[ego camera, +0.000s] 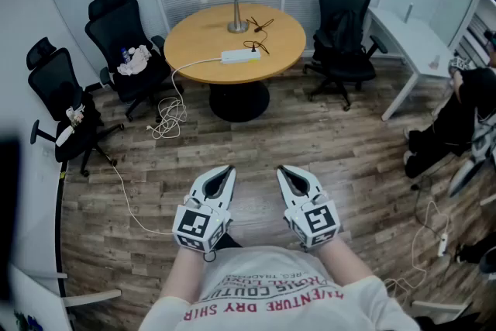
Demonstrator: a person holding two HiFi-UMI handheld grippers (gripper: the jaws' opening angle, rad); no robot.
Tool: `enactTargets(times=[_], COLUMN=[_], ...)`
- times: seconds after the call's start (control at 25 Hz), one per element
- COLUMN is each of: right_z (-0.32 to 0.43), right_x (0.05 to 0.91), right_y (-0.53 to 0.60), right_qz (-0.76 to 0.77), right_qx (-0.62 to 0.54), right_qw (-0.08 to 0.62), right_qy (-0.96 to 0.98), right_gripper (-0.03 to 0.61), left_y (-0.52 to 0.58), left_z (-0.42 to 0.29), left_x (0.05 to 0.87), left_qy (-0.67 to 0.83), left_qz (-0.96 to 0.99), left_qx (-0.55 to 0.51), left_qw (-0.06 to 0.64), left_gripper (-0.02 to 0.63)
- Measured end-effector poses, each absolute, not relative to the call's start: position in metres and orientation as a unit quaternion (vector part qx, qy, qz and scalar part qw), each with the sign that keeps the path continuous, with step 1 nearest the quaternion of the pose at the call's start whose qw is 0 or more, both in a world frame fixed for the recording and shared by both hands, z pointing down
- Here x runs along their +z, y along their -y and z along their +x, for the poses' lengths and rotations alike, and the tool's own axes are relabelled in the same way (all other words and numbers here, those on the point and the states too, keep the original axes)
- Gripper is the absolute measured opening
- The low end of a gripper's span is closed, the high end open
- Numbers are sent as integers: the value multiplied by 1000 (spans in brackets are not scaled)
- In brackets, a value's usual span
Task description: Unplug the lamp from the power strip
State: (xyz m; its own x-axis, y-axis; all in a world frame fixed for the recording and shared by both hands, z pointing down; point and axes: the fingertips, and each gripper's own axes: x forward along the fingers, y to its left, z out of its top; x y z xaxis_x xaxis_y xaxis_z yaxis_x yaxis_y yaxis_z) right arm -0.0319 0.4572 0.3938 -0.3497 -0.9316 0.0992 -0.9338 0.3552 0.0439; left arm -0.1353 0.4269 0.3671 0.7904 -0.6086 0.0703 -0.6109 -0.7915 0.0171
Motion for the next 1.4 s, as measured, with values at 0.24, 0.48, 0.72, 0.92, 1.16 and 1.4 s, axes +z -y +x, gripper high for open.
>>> enactTargets(times=[0.24, 0.48, 0.72, 0.92, 1.16, 1.4], right_z=[-27, -15, 0, 11, 12, 16], right_x=[392, 397, 417, 430, 446, 442], right_y=[-455, -453, -454, -435, -385, -309], right_qz=[568, 569, 577, 581, 587, 597], right_qx=[19, 34, 59, 71, 83, 84], right_qw=[53, 52, 63, 76, 87, 102], right_qy=[821, 820, 812, 807, 801, 791], right_gripper=[28, 28, 29, 29, 29, 29], left_y=[-423, -421, -417, -400, -345, -256], left_z=[-129, -118, -113, -104, -103, -91], left_x=[367, 373, 389, 396, 412, 410], left_qy=[319, 312, 310, 303, 296, 277], left_qz=[947, 949, 948, 950, 951, 957], left_qx=[32, 41, 53, 63, 66, 53], left_qw=[21, 27, 47, 49, 60, 67], left_gripper=[28, 28, 28, 28, 28, 28])
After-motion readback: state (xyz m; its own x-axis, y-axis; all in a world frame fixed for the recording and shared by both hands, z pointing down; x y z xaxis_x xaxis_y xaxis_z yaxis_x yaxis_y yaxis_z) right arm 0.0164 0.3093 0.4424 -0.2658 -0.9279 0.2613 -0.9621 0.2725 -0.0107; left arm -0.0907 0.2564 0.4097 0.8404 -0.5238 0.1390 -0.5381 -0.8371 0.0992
